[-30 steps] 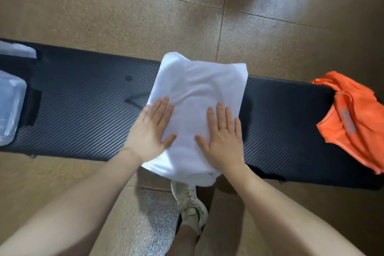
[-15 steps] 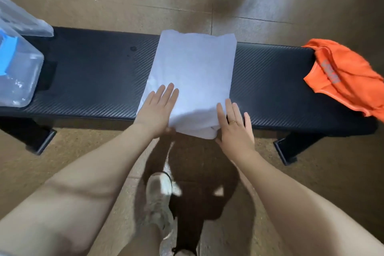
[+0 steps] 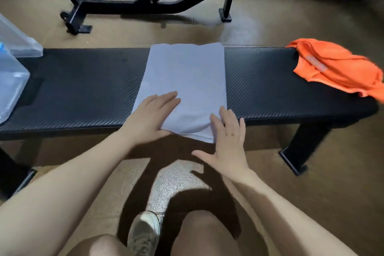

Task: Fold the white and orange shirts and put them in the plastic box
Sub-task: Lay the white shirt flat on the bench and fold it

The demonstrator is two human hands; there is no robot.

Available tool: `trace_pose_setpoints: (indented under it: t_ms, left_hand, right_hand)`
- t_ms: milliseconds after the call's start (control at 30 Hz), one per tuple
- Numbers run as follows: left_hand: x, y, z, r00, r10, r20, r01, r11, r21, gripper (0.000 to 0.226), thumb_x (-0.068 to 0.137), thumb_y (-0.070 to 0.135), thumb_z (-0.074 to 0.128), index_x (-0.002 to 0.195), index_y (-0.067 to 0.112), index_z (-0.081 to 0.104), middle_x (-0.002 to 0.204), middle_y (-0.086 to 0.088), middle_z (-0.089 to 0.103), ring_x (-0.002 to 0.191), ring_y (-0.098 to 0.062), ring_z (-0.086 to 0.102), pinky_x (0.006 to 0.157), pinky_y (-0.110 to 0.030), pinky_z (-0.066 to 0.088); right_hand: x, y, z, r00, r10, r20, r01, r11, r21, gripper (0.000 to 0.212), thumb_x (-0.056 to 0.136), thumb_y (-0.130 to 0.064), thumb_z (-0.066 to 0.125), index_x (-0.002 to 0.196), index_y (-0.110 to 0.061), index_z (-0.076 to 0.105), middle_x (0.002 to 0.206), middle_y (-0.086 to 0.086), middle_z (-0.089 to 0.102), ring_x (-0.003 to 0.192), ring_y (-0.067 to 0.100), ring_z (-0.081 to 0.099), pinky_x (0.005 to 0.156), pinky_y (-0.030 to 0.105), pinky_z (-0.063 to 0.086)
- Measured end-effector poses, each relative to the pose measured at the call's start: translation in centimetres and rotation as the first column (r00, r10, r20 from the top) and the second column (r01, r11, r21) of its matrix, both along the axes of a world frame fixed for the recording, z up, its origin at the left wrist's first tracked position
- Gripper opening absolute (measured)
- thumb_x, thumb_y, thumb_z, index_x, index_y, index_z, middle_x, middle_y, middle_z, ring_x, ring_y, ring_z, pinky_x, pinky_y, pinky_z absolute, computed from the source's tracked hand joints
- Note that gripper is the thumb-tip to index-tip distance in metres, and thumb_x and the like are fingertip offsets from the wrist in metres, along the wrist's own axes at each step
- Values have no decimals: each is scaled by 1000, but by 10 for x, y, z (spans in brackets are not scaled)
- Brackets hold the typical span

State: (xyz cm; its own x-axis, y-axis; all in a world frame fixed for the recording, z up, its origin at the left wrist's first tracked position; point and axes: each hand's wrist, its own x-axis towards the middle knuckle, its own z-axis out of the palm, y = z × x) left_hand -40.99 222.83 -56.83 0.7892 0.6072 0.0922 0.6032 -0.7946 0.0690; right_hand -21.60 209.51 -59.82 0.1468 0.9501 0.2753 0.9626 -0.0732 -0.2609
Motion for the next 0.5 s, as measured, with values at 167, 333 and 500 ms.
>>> trace_pose_setpoints:
  t_ms: [167,333,500]
  left_hand:
    - [-2,-1,1,999,-47,-10,47,999,14,75,71,58,51,129,10,45,134,-17,53,117,-33,56,96,-47,44]
    - [1,-3,-3,997,-43,-59,47,997,56,86,55,37,81,128,9,44,132,-18,54,116,-35,56,94,-46,46]
    - [-2,-12,-2,984,-141,-110,152,983,99,94,55,31,82,135,16,35,139,-14,48,121,-34,52,99,-45,42]
  right_hand:
    - [-29,3,-4,951,-187,-248,237,953,189,30,72,-11,71,97,-12,55,109,8,55,104,18,38,88,46,48]
    - [-24,7,5,794,-240,-558,348,933,94,13,86,-4,56,95,-14,55,102,4,54,90,16,51,77,24,45]
    - [-24,-3,18,233,-383,-894,344,892,-293,38,88,-16,60,121,-13,42,107,-2,54,89,5,57,73,16,45]
